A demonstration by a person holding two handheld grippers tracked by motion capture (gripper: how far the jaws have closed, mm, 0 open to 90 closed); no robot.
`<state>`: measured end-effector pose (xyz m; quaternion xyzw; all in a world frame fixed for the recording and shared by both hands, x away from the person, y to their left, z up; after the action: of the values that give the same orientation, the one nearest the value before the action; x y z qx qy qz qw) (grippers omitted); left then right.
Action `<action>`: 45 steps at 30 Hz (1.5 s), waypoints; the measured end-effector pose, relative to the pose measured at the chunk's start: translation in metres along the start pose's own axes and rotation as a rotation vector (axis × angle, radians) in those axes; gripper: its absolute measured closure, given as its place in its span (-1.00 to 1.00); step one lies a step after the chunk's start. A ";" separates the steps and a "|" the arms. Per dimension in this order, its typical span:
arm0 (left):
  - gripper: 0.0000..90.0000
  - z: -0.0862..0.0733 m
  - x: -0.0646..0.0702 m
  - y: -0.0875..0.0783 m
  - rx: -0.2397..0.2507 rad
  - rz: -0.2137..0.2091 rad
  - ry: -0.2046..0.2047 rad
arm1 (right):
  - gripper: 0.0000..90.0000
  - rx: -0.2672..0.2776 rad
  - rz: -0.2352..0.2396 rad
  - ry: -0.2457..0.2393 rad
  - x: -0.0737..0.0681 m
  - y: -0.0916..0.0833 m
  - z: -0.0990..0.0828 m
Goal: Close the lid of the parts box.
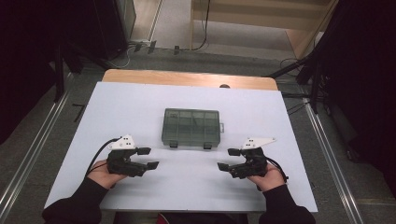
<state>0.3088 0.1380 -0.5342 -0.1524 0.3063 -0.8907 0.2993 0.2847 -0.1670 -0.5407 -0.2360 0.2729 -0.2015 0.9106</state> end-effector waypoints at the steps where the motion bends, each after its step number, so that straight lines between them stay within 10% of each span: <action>1: -0.28 -0.001 -0.001 -0.001 0.001 0.003 -0.002 | -0.47 0.001 0.002 0.001 0.001 -0.001 -0.002; 45: -0.28 -0.033 -0.037 -0.035 -0.013 0.080 -0.067 | -0.47 -0.003 -0.080 0.039 0.026 -0.033 -0.039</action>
<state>0.3072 0.1988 -0.5407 -0.1716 0.3078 -0.8704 0.3439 0.2738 -0.2190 -0.5616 -0.2442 0.2813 -0.2420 0.8959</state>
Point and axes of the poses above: each handheld gripper's, and its own axes: y roughly forward along the jaws, z roughly out of its top, x roughly to its right, the point moved 8 cm from there along y, roughly forward along the jaws, and after that the axes turned 11 degrees about z, right-handed, at the moved point
